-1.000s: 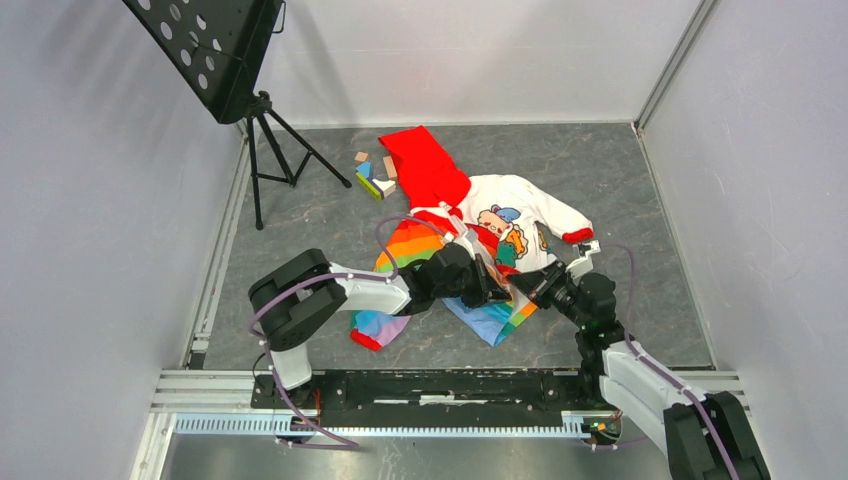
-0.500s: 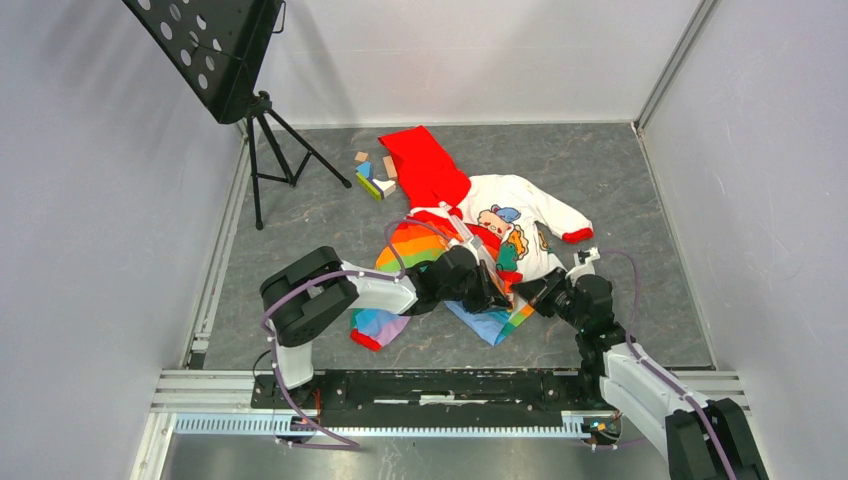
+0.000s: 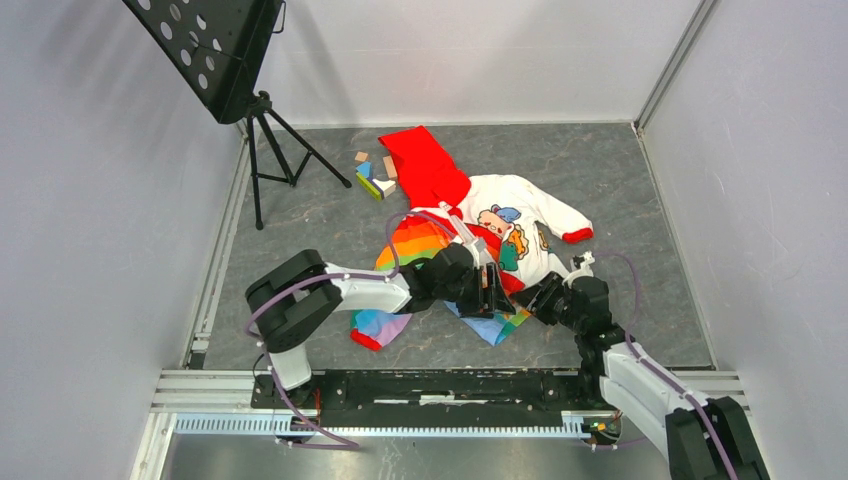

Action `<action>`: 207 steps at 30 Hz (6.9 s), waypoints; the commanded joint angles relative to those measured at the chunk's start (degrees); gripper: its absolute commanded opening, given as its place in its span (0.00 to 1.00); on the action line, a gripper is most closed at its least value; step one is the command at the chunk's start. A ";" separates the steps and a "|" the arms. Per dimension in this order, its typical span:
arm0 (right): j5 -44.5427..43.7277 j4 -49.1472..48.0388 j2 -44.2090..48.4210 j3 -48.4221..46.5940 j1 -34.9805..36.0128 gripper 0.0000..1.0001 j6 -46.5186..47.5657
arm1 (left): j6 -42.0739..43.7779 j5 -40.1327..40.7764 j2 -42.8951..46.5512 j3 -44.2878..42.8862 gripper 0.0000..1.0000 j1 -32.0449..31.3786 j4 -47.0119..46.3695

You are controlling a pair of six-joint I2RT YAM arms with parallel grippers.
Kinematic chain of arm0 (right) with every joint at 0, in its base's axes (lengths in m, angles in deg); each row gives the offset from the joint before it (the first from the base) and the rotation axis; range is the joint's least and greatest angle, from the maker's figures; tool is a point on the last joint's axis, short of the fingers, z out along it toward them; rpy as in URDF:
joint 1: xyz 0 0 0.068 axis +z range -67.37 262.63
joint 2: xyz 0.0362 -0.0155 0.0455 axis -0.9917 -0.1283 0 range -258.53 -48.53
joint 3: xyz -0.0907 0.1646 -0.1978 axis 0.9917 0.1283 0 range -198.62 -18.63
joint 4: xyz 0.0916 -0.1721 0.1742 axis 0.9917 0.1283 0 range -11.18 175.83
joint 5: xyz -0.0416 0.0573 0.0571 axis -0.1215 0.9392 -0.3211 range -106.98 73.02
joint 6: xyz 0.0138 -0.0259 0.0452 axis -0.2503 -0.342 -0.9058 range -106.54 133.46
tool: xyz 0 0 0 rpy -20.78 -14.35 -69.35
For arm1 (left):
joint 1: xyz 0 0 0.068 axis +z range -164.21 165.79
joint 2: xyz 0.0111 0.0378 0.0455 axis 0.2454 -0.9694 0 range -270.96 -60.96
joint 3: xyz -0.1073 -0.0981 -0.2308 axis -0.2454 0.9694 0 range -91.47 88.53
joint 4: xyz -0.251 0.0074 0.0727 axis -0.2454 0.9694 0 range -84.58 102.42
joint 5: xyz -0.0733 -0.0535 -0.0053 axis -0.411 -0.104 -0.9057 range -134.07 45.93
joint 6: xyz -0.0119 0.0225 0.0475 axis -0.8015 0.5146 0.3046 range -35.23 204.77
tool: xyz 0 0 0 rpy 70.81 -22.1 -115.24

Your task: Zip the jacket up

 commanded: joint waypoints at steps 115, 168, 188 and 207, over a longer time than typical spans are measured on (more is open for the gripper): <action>7.12 21.23 26.34 8.22 -0.15 0.00 19.14 | 14.03 -32.67 -17.61 -15.80 0.66 12.59 -12.75; 8.32 18.83 26.27 9.89 -0.13 0.00 16.23 | 1.76 -40.69 -21.42 -8.72 0.45 13.30 -36.79; 8.65 18.56 25.95 9.87 -0.11 0.00 16.21 | 4.09 -38.72 -20.13 -8.66 0.17 12.95 -33.65; 5.95 20.92 27.17 9.99 -0.11 0.00 13.84 | 23.48 -25.56 -11.35 -8.19 0.02 13.60 -9.00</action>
